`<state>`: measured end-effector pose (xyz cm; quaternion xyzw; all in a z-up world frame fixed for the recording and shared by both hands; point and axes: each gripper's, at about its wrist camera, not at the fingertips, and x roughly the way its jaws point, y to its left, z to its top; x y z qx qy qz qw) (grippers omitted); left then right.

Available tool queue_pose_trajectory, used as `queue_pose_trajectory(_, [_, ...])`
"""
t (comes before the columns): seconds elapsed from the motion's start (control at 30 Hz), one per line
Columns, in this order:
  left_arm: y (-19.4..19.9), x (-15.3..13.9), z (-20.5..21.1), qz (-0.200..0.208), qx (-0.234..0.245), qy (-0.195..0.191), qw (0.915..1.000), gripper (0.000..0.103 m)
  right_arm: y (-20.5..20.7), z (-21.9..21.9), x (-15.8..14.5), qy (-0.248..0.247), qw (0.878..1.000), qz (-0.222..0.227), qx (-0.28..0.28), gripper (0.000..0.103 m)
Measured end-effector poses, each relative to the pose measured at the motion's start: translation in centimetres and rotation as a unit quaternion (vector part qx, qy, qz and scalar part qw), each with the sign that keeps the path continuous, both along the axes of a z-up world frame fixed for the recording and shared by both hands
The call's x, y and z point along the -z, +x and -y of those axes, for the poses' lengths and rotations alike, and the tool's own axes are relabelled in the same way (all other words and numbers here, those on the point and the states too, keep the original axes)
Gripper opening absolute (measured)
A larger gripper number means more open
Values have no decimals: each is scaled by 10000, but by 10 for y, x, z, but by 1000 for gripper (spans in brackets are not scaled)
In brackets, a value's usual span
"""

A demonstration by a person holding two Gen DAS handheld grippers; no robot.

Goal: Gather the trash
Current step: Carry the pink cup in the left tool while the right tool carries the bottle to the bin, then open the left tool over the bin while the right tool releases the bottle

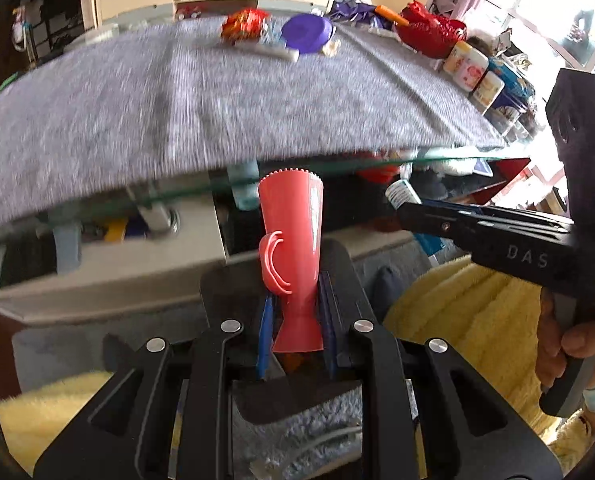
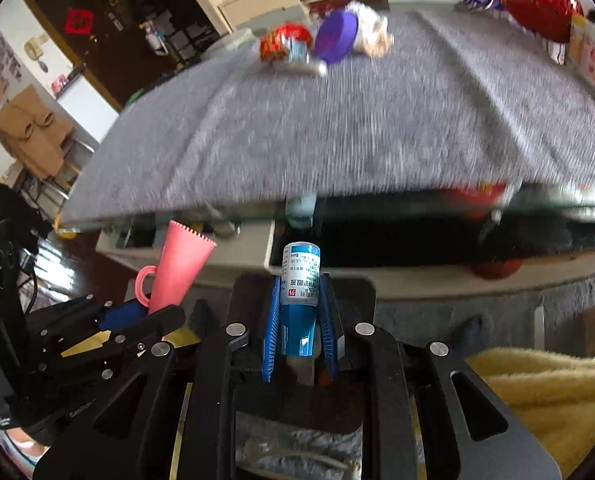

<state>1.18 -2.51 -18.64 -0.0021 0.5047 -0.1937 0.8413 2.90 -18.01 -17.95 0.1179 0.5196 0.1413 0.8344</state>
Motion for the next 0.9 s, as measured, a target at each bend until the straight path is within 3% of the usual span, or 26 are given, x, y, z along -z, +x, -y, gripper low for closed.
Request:
queue_pose_trajectory(0.37, [-27,55,-3,-517,-5,102,9986,19,-23,-15,53,-47,9985,-537,-98,20])
queue_pose_trajectory(0.77, [-25,70,-1,-761,-34,128,9970,20,-22,-19,55,-181,9980,-605,-55,23])
queue_pose_trajectory(0.83, [-24,70,0,-783,-59,148,9968,23,-21,-19,55,-226,9980,-582,-64,23])
queue_pose_trajectory(0.9, [-23,69,-1,-786,-82,142,9968,34,-20,-18,54,-248,9980,-574,-32,23])
